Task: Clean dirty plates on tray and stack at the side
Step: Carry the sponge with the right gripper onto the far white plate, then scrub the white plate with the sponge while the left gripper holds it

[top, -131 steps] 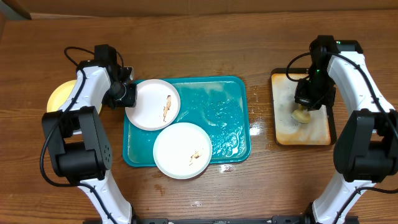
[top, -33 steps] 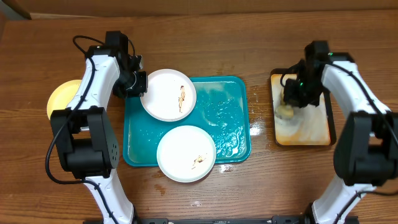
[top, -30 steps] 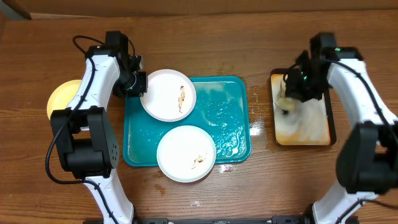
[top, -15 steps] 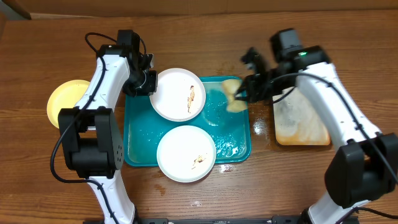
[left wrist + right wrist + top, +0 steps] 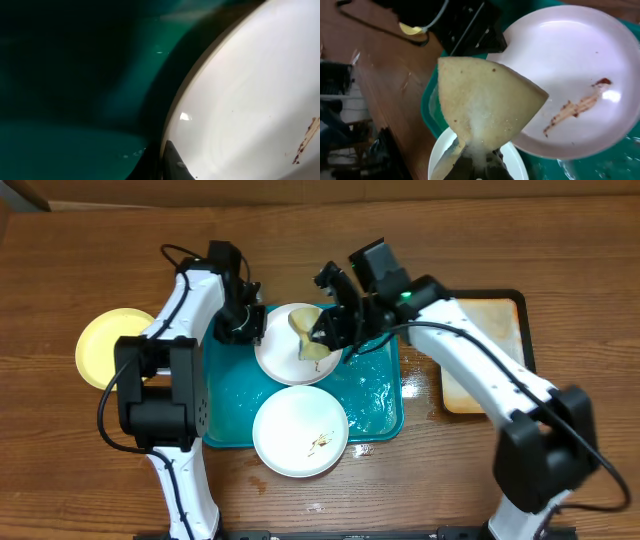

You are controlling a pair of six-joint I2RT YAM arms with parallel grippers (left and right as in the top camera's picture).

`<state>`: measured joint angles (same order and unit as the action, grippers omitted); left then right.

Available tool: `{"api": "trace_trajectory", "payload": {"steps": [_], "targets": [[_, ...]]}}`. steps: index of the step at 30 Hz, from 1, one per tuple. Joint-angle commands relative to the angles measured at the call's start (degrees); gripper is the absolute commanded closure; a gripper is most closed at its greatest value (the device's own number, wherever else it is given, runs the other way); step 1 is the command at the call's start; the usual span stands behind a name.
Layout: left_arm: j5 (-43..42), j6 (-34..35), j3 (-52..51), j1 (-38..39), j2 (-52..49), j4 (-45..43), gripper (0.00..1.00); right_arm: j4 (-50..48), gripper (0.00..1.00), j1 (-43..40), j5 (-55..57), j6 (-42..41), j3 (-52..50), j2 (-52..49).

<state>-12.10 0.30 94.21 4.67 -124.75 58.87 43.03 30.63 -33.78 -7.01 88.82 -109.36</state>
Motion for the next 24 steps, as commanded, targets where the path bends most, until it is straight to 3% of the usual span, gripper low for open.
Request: {"api": "trace_trajectory", "payload": {"steps": [1, 12, 17, 24], "targets": [[-1.05, -0.09, 0.55, 1.36, -0.61, -0.15, 0.96, -1.70, 0.96, 2.05, 4.24, -7.08, 0.39, -5.57], [-1.07, -0.07, 0.55, 1.70, -0.61, 0.81, 0.96, -6.29, 0.96, 5.16, 15.69, -17.64, 0.39, -11.91], [-1.07, -0.07, 0.55, 1.73, -0.61, 1.14, 0.96, -2.99, 0.96, 5.25, 28.92, -24.63, 0.39, -11.98], [-1.05, -0.13, 0.55, 1.73, -0.61, 1.14, 0.96, 1.25, 0.96, 5.31, 39.85, -25.18, -2.19, -11.98]]}}
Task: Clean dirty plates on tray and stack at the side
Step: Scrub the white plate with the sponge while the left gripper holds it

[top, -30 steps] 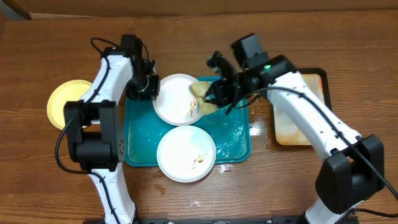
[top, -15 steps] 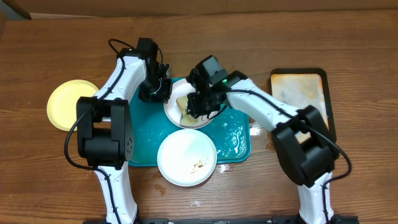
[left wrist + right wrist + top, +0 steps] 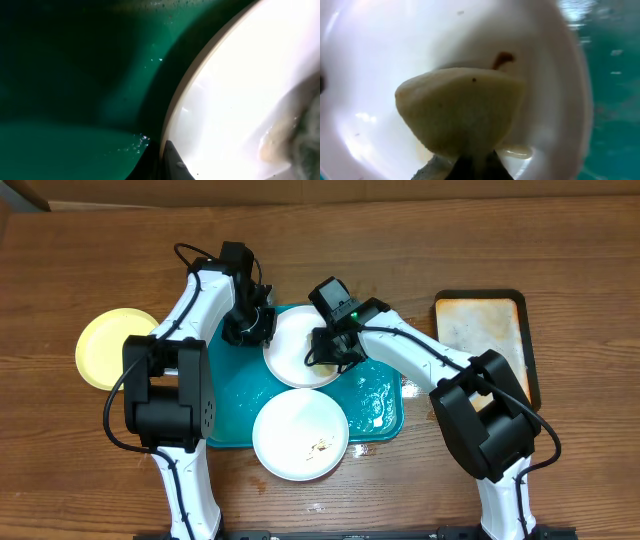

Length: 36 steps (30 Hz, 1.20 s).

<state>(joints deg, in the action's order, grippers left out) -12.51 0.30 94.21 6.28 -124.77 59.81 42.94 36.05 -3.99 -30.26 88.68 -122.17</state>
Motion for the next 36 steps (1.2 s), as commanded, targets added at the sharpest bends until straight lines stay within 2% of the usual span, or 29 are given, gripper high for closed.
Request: {"api": "trace_trajectory", "payload": {"steps": [1, 8, 11, 13, 17, 22, 27, 32, 36], "targets": [[-0.63, -0.11, 0.55, 0.11, -0.59, 0.20, 0.96, 2.38, 0.96, -0.11, 12.33, -3.52, -2.54, 0.83], [-0.63, -0.09, 0.55, 0.11, -0.59, 0.28, 0.96, 5.35, 0.96, -0.11, 18.34, -9.73, -2.69, 0.87], [-0.63, -0.15, 0.55, 0.13, -0.59, 0.55, 0.96, 2.73, 0.96, -0.11, 16.22, -9.97, -2.67, 0.87], [-0.63, -0.35, 0.55, 0.13, -0.59, 0.83, 0.96, -0.15, 0.96, -0.11, 13.09, -9.57, -2.29, 0.87], [-0.63, -0.76, 0.55, 0.13, -0.59, 1.03, 0.96, -10.45, 0.96, -0.11, -0.04, -3.96, -1.62, 0.87], [-0.68, -0.74, 0.55, 0.13, -0.59, 1.07, 0.96, -19.71, 0.96, -0.04, -9.35, -4.68, -1.57, 0.85], [-1.09, -0.74, 0.55, 0.13, -0.59, 1.03, 0.96, -10.73, 0.96, 0.00, -0.04, -7.43, -1.62, 0.72], [-1.16, -0.72, 0.55, 0.13, -0.59, 1.11, 0.96, -2.43, 0.96, 0.00, 9.09, -2.64, -2.08, 0.63], [-1.11, -0.72, 0.55, 0.15, -0.59, 1.53, 0.96, 3.41, 0.96, 0.00, 17.14, -1.90, -2.60, 0.63]]}}
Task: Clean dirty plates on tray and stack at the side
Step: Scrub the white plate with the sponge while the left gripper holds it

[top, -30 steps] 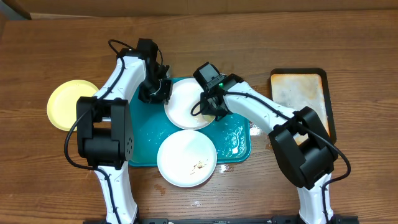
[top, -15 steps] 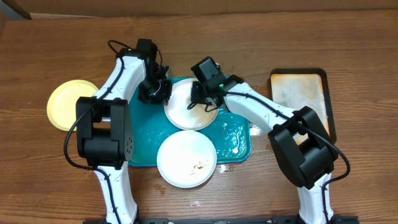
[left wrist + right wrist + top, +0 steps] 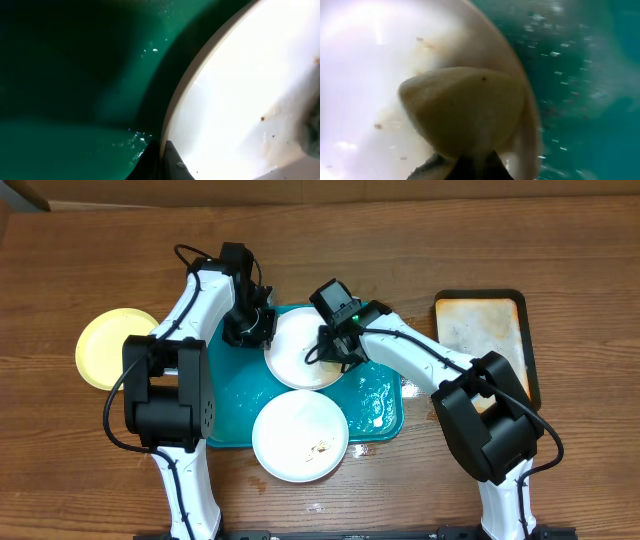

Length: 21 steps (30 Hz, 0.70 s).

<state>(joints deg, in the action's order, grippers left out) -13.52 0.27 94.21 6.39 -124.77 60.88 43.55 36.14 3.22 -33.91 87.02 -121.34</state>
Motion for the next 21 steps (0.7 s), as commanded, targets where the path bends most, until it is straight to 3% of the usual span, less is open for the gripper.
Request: {"api": "trace_trajectory", "payload": {"steps": [1, 9, 21], "targets": [[-0.11, -0.72, 0.55, 0.02, -0.59, 0.46, 0.96, 4.59, 0.96, -0.09, 12.61, 1.07, -0.94, -0.20], [-0.09, -0.70, 0.55, 0.02, -0.59, 0.44, 0.96, 11.04, 0.96, -0.09, 15.23, 1.05, 3.52, 0.90], [-0.11, -0.39, 0.55, 0.02, -0.59, 0.42, 0.96, 15.61, 0.96, 1.42, 11.08, 3.93, 21.09, 3.69]]}}
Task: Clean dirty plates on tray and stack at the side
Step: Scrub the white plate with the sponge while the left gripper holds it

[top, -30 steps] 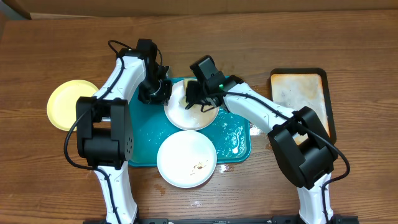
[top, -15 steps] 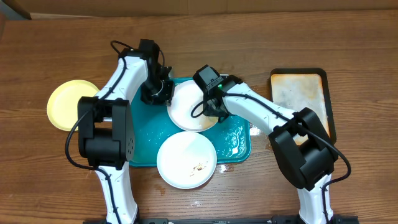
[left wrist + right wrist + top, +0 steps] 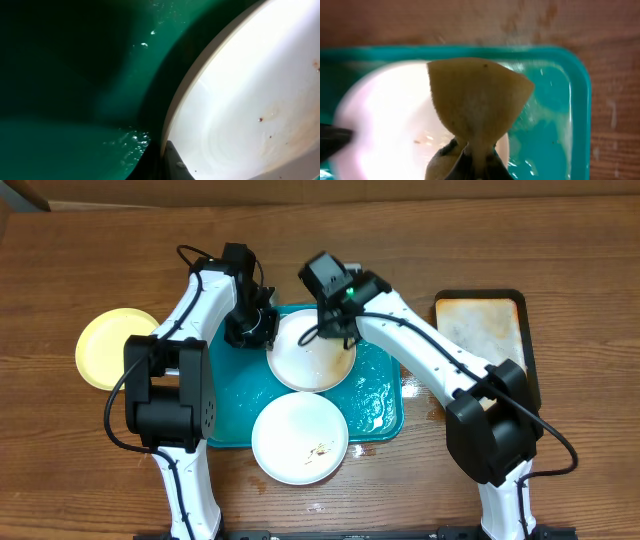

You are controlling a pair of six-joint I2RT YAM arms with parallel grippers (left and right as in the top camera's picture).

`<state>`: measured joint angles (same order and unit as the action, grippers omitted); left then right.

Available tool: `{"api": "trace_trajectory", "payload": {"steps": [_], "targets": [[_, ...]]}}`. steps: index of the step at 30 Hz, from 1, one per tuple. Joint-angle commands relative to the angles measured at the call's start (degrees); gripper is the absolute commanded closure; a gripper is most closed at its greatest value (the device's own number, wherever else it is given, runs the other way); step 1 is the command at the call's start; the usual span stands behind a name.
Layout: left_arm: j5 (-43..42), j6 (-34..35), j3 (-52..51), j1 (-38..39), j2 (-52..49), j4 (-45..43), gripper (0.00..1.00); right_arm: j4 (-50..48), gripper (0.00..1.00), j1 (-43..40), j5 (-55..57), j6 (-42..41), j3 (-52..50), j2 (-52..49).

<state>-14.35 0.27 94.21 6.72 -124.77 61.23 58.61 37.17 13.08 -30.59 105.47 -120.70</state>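
Observation:
A white plate (image 3: 310, 362) lies in the far half of the teal tray (image 3: 385, 415), with faint brown smears and specks on it (image 3: 240, 100). My left gripper (image 3: 252, 330) is shut on its left rim; one dark finger (image 3: 172, 161) lies over the edge. My right gripper (image 3: 334, 325) hangs above the plate's far edge, shut on a yellow sponge (image 3: 476, 102) that is folded into a fan and clear of the plate (image 3: 390, 125). A second white plate (image 3: 300, 435) with brown crumbs sits at the tray's near edge.
A yellow plate (image 3: 110, 348) lies on the wooden table left of the tray. At the right stands a dark tray with a stained tan board (image 3: 482, 345). Water and suds pool on the teal tray's floor (image 3: 555, 125).
My right gripper has come up off the plate's right side with the sponge and now hangs over the plate's far edge. The left gripper still holds the rim.
First the sponge hung above the plate, which bore a red-brown streak, while my left gripper held its rim. Then the sponge was pressed onto the plate, later at its right side. Now the sponge is lifted and only faint smears and specks show.

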Motion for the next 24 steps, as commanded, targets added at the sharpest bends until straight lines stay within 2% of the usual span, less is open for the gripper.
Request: {"api": "trace_trajectory", "payload": {"steps": [1, 7, 17, 24], "targets": [[0.70, -0.24, 0.55, -0.31, -0.59, 0.07, 0.96, 0.85, 0.96, 0.39, 1.22, 0.37, 2.60, 3.06], [0.31, -0.26, 0.55, -0.28, -0.59, 0.13, 0.96, 1.77, 0.96, 1.11, 1.20, 0.42, -0.20, 0.57], [-0.33, -0.24, 0.55, -0.24, -0.59, 0.26, 0.96, -3.21, 0.96, 6.21, 0.09, 0.37, -4.42, -7.06], [-0.35, -0.24, 0.55, -0.22, -0.59, 0.46, 0.96, -5.18, 0.96, 6.49, -2.34, -3.93, -4.44, -9.40]]}}
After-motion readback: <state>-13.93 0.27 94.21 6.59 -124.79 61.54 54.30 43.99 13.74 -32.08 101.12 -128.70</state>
